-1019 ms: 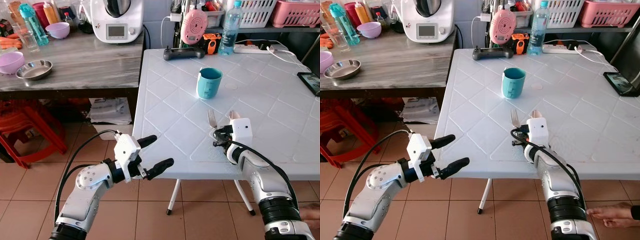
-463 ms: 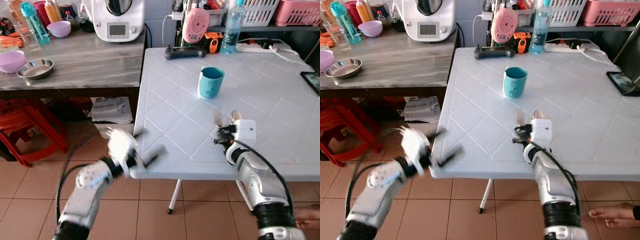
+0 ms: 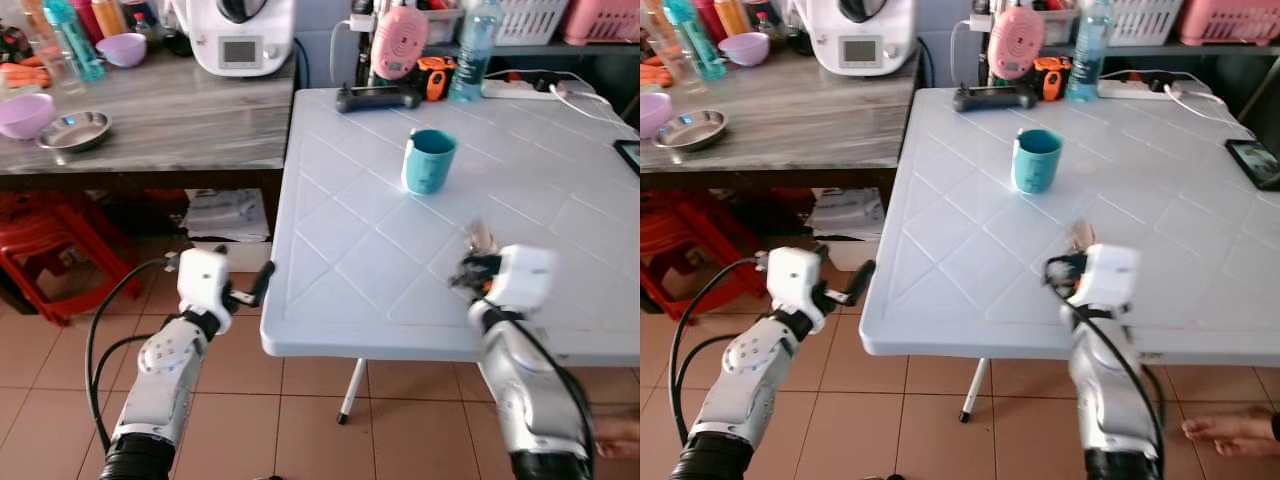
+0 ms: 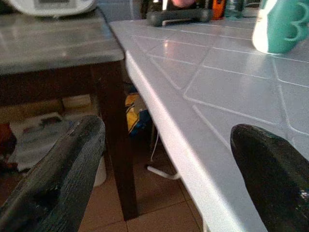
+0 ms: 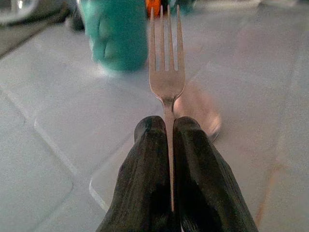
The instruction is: Setting the table
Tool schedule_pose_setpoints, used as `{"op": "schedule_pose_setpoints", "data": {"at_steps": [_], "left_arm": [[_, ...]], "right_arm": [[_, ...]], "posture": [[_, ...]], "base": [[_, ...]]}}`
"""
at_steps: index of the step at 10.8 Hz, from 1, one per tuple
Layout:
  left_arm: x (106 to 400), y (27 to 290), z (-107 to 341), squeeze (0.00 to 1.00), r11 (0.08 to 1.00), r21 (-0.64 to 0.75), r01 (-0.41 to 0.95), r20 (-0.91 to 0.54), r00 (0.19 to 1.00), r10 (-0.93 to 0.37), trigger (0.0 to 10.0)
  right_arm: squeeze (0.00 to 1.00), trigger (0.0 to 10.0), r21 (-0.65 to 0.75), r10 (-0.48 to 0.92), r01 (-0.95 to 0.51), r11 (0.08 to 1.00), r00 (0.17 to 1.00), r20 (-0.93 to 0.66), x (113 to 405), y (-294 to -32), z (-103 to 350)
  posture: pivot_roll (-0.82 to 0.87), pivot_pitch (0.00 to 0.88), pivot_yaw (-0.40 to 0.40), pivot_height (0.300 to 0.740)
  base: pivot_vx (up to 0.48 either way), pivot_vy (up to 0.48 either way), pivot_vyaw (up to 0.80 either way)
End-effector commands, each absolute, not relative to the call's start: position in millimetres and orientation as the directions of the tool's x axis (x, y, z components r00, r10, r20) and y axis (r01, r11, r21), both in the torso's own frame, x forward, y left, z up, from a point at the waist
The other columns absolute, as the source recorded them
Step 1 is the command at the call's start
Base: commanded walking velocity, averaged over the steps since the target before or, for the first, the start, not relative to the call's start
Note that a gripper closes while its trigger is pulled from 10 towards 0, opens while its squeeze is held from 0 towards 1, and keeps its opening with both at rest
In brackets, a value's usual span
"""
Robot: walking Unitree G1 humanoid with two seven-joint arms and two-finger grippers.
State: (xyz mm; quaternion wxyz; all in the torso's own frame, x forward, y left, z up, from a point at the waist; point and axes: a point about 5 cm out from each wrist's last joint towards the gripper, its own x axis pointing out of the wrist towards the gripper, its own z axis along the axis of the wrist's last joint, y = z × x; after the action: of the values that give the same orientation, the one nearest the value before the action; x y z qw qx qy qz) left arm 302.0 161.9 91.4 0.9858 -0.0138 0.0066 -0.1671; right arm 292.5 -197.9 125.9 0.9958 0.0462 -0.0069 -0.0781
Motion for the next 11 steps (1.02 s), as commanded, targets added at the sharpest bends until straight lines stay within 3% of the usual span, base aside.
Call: {"op": "schedule_pose_setpoints", "data": {"at_steps": [1, 3, 4, 7, 11], "left_arm": [[303.7, 163.3, 89.7, 0.00, 0.951, -0.053, 0.304, -0.017, 0.952, -0.305, 10.0], [307.7, 158.0, 91.1, 0.00, 0.949, -0.057, 0.310, -0.005, 0.950, -0.311, 10.0], [310.9, 154.1, 90.9, 0.00, 0.949, -0.077, 0.305, 0.004, 0.952, -0.306, 10.0], [313.2, 150.8, 88.2, 0.00, 0.947, -0.097, 0.306, 0.006, 0.952, -0.307, 10.0], [312.2, 150.3, 84.5, 0.00, 0.947, -0.109, 0.302, 0.002, 0.953, -0.304, 10.0]], "right_arm": [[0.00, 10.0, 0.099, -0.179, 0.173, 0.980, 0.982, 0.058, 289.3, -199.0, 133.9], [0.00, 10.0, 0.100, -0.175, 0.165, 0.981, 0.979, 0.104, 285.4, -194.2, 140.6], [0.00, 10.0, 0.087, -0.175, 0.167, 0.982, 0.980, 0.098, 285.1, -192.9, 139.3], [0.00, 10.0, 0.073, -0.179, 0.172, 0.982, 0.979, 0.099, 286.1, -193.3, 136.9], [0.00, 10.0, 0.049, -0.178, 0.174, 0.984, 0.978, 0.109, 284.2, -188.9, 135.5]], "posture": [[-0.02, 0.012, 0.057, 0.740], [-0.02, 0.005, 0.057, 0.740], [-0.02, 0.000, 0.054, 0.740], [-0.02, 0.000, 0.045, 0.740], [-0.03, 0.000, 0.042, 0.740]], "base": [[0.000, 0.000, 0.00], [0.000, 0.000, 0.00], [0.000, 0.000, -0.80], [0.000, 0.300, -0.63], [0.000, 0.357, 0.00]]}}
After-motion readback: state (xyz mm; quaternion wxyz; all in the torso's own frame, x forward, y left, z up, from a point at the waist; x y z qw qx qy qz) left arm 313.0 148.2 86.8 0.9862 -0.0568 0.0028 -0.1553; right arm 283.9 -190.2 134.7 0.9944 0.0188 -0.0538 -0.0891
